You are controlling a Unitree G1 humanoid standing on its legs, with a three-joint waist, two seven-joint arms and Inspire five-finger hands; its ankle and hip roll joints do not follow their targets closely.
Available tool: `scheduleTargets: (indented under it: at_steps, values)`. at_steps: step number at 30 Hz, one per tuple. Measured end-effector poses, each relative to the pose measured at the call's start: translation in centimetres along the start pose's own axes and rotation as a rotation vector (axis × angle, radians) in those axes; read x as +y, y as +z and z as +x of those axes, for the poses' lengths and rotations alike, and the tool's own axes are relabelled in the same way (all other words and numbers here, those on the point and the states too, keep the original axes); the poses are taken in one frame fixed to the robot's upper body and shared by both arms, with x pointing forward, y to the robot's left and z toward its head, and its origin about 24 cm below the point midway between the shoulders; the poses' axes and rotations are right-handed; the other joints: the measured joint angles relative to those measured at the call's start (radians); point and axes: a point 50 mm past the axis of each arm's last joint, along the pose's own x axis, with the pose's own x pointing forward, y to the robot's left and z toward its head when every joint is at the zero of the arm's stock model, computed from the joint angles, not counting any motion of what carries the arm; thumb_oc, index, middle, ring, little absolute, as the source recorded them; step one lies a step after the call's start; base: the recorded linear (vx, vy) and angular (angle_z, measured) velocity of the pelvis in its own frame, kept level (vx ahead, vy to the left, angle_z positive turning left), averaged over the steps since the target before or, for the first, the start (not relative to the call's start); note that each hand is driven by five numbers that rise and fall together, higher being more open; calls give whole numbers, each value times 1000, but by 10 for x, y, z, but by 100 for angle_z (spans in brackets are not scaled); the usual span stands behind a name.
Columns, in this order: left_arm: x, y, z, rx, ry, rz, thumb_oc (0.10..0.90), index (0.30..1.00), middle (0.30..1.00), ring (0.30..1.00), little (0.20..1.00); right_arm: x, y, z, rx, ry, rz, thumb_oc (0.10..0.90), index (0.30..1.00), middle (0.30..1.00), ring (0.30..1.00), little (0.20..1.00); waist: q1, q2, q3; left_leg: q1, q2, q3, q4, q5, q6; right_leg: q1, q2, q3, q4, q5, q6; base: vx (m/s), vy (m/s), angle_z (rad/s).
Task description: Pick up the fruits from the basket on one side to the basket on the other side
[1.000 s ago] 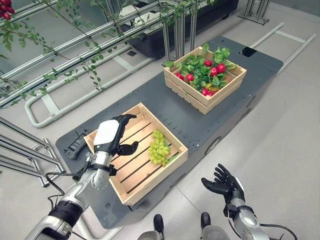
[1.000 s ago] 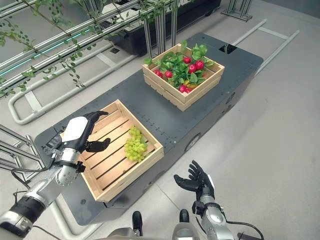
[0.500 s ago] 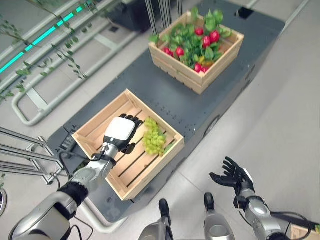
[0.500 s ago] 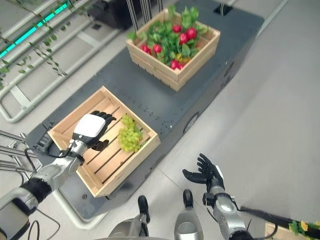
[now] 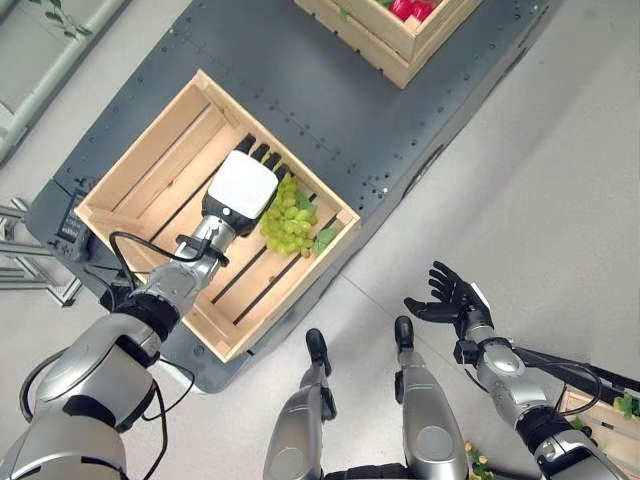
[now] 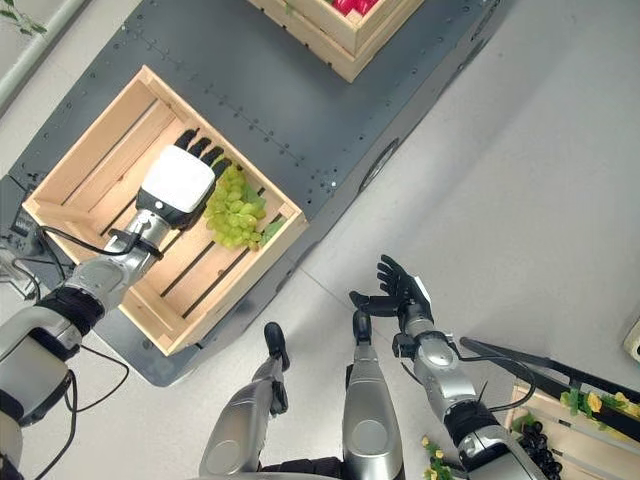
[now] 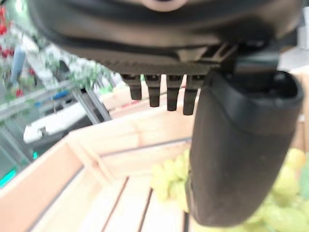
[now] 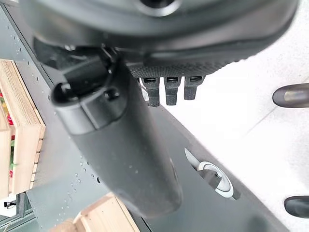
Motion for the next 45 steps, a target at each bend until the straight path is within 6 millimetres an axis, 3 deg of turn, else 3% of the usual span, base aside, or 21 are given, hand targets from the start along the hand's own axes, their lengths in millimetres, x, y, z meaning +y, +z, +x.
scheduleTargets:
  at_steps: [6, 11, 17, 29, 37, 44, 45]
  values:
    - [-2, 1, -2, -66, -32, 69, 800, 900, 900, 900, 900, -2, 3, 1, -7, -6, 1, 800, 900, 900, 900, 900, 4, -7, 3, -108, 0, -7, 81, -2, -4, -159, -15, 9, 193, -80, -29, -23, -17, 7]
    - [-4, 0, -3, -73, -57, 78, 800, 900, 900, 900, 900, -3, 3, 1, -6, -13, 11, 800, 900, 900, 900, 900, 0, -16, 4, -151, 12, -14, 100, 5, -17, -214, -4, 7, 238, -86, -38, -23, -46, 1]
    - [7, -8, 9, -86, -44, 102, 800, 900, 900, 900, 900, -3, 8, 4, -22, -21, 42, 800, 900, 900, 900, 900, 1, -24, 4, -194, 17, -20, 116, 6, -22, -255, 1, 6, 253, -84, -48, -10, -10, 0]
    - [12, -16, 14, -105, -70, 139, 800, 900, 900, 900, 900, -2, 12, 6, -39, -19, 42, 800, 900, 900, 900, 900, -3, -41, 3, -238, 16, -19, 152, -13, -22, -286, 0, 11, 257, -83, -46, -2, 3, 0]
    - [19, -37, 29, 75, -148, 187, 800, 900, 900, 900, 900, 5, 28, 13, -94, -2, 53, 800, 900, 900, 900, 900, -14, -50, 3, -318, 18, -22, 177, -13, -21, -359, 1, 12, 270, -72, -47, -30, 2, -1]
    - [26, -45, 34, 109, -140, 209, 800, 900, 900, 900, 900, 14, 45, 13, -175, 11, 71, 800, 900, 900, 900, 900, -21, -56, 3, -350, 19, -21, 186, -19, -19, -385, 2, 14, 261, -69, -44, -7, 7, 0]
    - [27, -45, 35, 108, -133, 208, 635, 653, 653, 653, 653, 15, 46, 12, -180, 10, 73, 800, 900, 900, 900, 900, -18, -57, 3, -353, 19, -20, 186, -19, -19, -388, 3, 15, 258, -66, -45, 0, 0, 0]
